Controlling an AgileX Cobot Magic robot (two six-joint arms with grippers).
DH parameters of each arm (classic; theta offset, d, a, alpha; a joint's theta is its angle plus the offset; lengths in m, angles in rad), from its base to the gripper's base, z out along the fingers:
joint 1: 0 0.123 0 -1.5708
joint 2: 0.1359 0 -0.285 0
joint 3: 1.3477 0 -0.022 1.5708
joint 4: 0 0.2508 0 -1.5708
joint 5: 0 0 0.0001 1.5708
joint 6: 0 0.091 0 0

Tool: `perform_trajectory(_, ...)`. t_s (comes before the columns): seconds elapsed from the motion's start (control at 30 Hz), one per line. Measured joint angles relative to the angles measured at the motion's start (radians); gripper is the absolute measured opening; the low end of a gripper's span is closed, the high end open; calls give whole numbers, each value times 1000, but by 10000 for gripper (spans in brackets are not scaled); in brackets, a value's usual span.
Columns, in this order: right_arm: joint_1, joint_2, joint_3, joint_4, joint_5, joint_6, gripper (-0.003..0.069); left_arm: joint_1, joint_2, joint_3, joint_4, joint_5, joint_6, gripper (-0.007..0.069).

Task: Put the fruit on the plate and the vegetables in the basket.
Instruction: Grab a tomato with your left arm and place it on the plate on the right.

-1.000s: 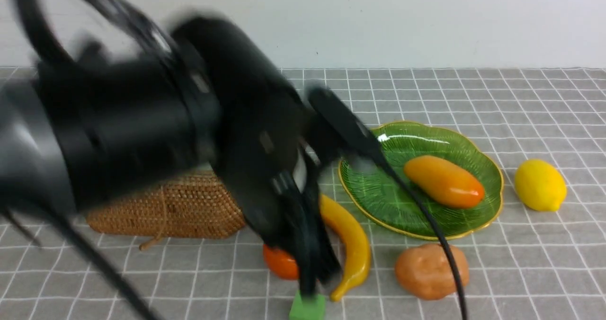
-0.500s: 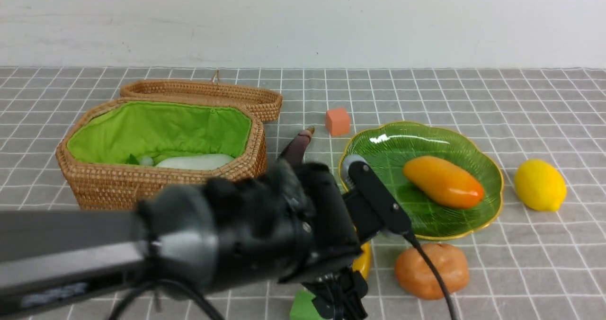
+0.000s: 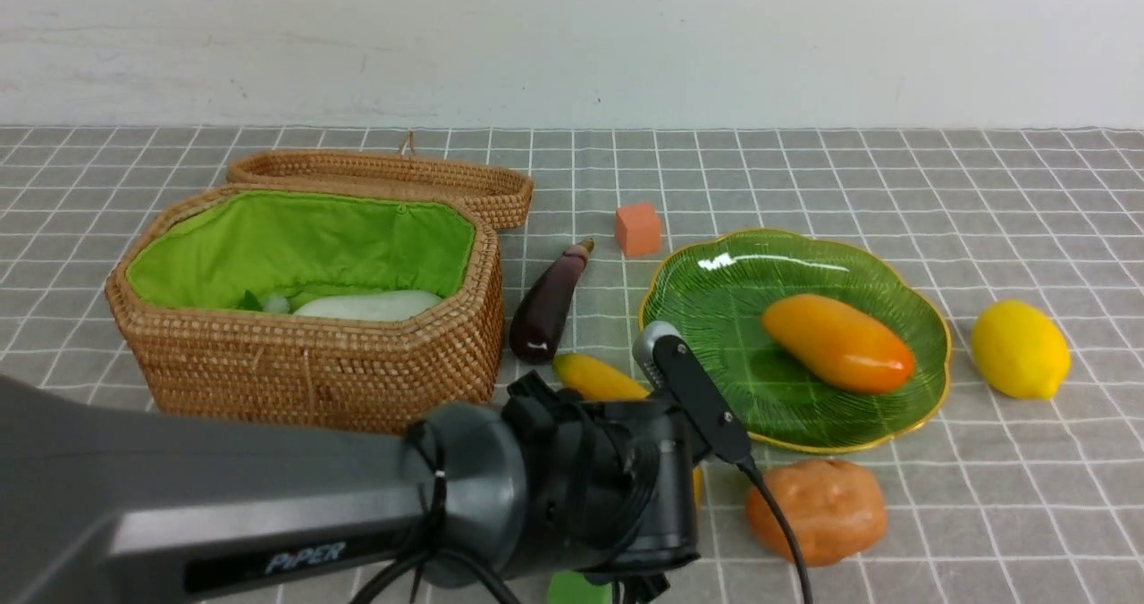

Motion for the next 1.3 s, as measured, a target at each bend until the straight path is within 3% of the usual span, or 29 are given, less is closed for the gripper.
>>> perform_trajectory(0.17,0,0,0,0,0,0,122,0,5,0,19,16,-6,542)
perform_trajectory(0.3,0,0,0,0,0,-1,122,0,5,0,29,25,-13,435)
perform_trajectory(1.0,0,0,1,-1,-5,-1,128,-21,-59,-79,-63,68,-31,438)
perform_trajectory(1.2,0,0,1,-125,-47,67,129,-17,-72,-195,-148,117,80,438)
perform_trajectory(1.3,0,0,1,-217,-103,156,132,32,-24,-421,-343,78,232,438)
